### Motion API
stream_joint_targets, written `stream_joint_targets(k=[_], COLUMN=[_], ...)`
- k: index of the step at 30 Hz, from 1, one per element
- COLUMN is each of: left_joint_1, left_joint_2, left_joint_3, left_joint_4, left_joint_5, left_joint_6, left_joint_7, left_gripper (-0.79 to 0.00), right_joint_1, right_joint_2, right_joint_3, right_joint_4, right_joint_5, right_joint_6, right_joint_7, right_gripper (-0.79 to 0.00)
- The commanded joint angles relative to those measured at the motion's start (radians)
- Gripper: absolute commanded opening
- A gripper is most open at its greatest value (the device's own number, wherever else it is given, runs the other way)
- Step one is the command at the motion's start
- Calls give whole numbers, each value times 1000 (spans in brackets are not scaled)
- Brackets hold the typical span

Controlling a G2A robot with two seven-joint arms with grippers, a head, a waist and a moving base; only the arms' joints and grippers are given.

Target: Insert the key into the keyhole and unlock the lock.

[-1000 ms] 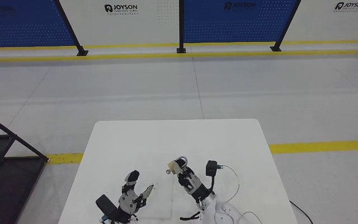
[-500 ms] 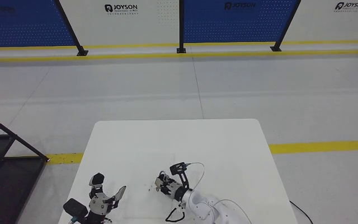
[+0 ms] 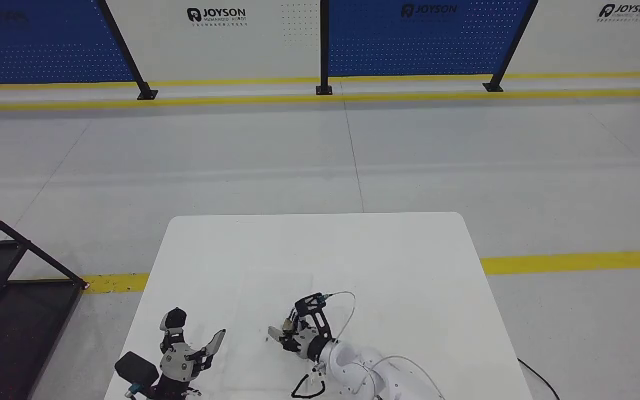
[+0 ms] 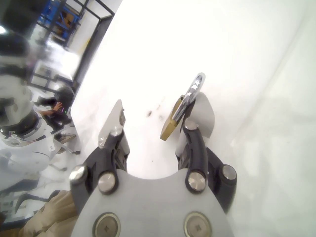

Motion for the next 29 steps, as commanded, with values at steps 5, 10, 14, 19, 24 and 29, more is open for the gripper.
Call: stream_joint_targets(k=[5, 10, 14, 19, 24, 29], left_joint_1=[0, 0, 0, 0, 0, 0], left_joint_2=[0, 0, 0, 0, 0, 0], left_joint_3=[0, 0, 0, 0, 0, 0], left_joint_4=[0, 0, 0, 0, 0, 0], left_joint_5=[0, 0, 0, 0, 0, 0], left_joint_6=[0, 0, 0, 0, 0, 0], left_joint_7=[0, 0, 0, 0, 0, 0], left_gripper=[0, 0, 0, 0, 0, 0], right_joint_1=[-51, -138, -241, -289, -284, -284], right_joint_2=[22, 58, 94, 109, 108, 108], right_joint_3=[26, 75, 133, 160, 159, 159], right_joint_4=[-114, -288, -455, -531, -518, -518], right_joint_5=[-107, -245, -368, -423, -418, -418], right_joint_6=[73, 128, 132, 125, 126, 126], right_joint_7=[3, 23, 24, -12, -8, -8], right_gripper=[0, 0, 0, -1, -1, -1])
